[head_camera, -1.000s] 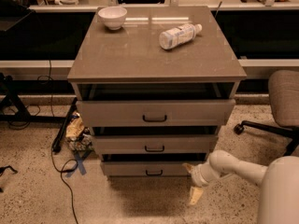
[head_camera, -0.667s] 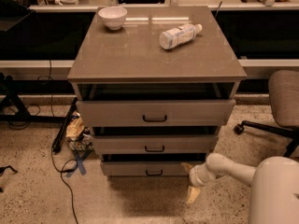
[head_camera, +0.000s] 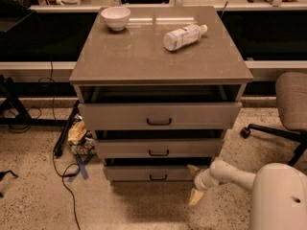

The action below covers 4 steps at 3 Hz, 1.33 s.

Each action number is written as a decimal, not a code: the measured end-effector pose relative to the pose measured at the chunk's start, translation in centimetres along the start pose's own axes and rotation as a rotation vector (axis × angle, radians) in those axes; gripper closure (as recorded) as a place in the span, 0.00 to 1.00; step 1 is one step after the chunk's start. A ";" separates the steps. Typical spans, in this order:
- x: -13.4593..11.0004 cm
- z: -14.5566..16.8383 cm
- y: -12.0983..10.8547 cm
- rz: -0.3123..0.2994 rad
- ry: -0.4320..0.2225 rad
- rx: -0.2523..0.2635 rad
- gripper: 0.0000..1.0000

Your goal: Open bottom drawer

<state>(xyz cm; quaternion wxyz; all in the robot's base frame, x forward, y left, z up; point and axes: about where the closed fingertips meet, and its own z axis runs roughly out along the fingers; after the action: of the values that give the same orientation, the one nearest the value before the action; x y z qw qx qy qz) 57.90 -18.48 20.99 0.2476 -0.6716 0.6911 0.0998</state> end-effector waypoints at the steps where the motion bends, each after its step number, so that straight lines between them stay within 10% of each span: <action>1: 0.3 1.1 -0.6 -0.025 0.015 0.033 0.00; 4: 1.3 5.3 -4.1 -0.095 0.032 0.082 0.00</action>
Offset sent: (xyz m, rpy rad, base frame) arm 0.0478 0.0034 -0.0250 -0.0636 -0.1705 0.0232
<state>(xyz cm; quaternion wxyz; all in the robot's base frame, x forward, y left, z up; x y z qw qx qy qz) 63.07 -17.47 16.63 0.2682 -0.6944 0.6660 0.0486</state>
